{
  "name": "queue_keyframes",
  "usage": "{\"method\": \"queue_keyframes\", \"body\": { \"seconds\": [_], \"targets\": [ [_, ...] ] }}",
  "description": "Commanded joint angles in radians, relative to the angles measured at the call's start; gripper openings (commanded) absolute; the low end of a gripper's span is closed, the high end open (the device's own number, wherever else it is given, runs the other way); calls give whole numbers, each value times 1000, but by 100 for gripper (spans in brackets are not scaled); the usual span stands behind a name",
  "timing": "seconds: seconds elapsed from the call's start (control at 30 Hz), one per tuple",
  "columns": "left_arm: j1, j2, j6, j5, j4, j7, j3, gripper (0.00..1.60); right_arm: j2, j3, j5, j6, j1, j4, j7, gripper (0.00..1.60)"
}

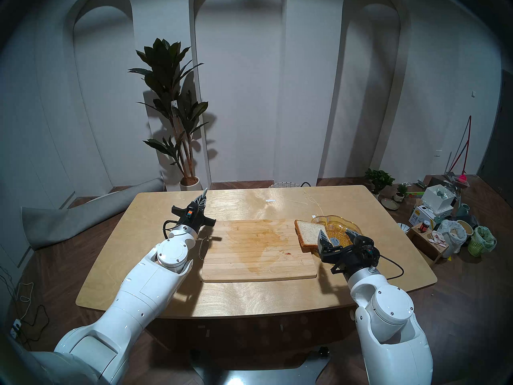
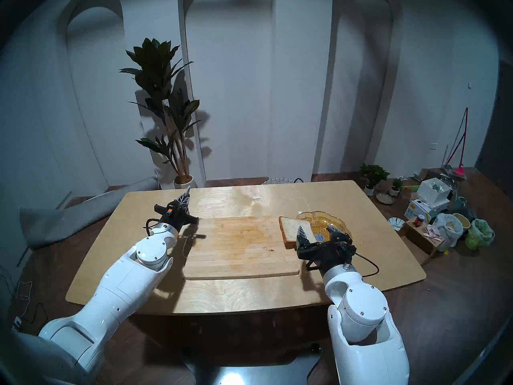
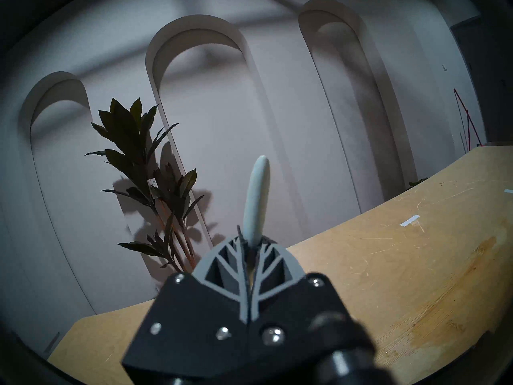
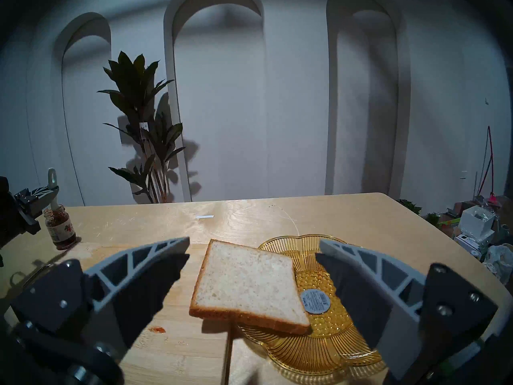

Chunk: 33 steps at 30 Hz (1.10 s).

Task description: Spread jam over the slice of bread with the knife

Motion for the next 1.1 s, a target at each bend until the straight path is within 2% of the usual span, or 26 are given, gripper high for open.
{"method": "queue_keyframes", "body": {
  "seconds": [0.0, 0.73, 0.93, 1.07],
  "targets": [
    [-17, -3, 4, 22, -2, 16, 7, 0, 3, 3, 3, -11, -2, -25, 6, 160],
    [-6, 15, 23, 46, -52, 53, 14, 0, 4, 7, 18, -25, 4, -1, 27, 160],
    [-14, 21, 21, 95, -43, 76, 31, 0, 3, 11, 25, -30, 8, 11, 33, 160],
    [-25, 26, 30, 160, -30, 110, 59, 0, 3, 16, 28, -36, 8, 18, 38, 160]
  ]
}}
